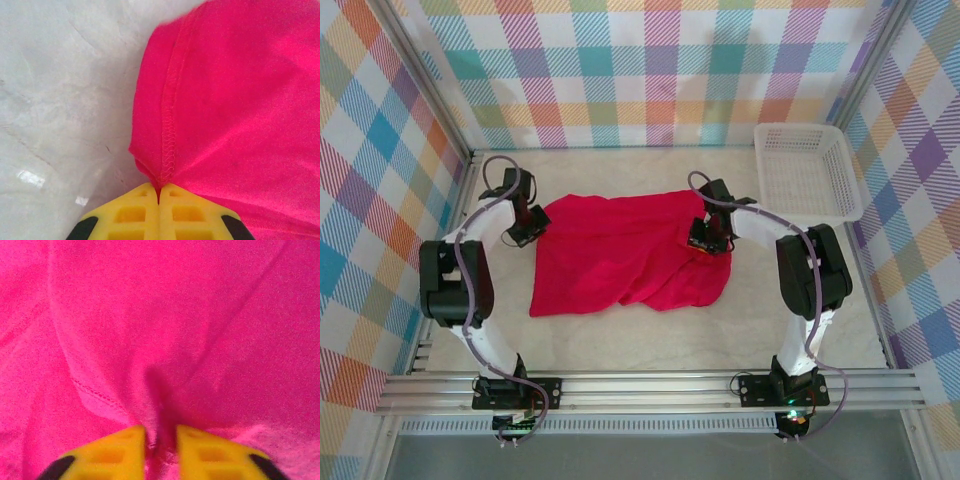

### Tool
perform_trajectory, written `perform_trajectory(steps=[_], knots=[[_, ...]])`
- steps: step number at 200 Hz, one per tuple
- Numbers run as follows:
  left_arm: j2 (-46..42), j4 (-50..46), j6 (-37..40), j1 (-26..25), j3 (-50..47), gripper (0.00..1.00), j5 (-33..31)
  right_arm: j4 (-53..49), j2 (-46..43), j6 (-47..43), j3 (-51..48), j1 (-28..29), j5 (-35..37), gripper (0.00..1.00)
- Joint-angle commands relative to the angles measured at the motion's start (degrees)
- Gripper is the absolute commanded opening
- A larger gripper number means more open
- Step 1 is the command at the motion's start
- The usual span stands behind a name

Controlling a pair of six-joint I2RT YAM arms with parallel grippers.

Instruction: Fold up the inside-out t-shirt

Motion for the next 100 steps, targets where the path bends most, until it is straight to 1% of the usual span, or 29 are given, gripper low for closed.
perform_trajectory(steps=[1, 10, 59, 86, 100], knots=[[-3.9, -4.3, 1.1, 0.3, 0.9, 0.03, -1.0, -2.7, -1.0, -1.5, 3.0, 0.2, 2.2, 0.05], [-5.0, -5.2, 1.2, 0.3, 1.3, 0.03, -1.2, -3.4, -2.2, -1.9, 3.5, 0.2, 2.3, 0.0], [-12.2, -10.1, 2.0, 0.3, 4.7, 0.03, -1.4, -9.4, -11.4, -3.7, 7.9, 0.2, 1.7, 0.0], [-16.7, -12.4, 2.1, 0.3, 7.6, 0.02, -2.9, -10.8, -18.2, -4.1, 10.9, 0.2, 1.9, 0.0], [-18.6, -12.8, 1.9, 0.3, 8.7, 0.0, -4.0, -11.0, -21.0, -4.3, 12.5, 0.1, 2.3, 0.0]])
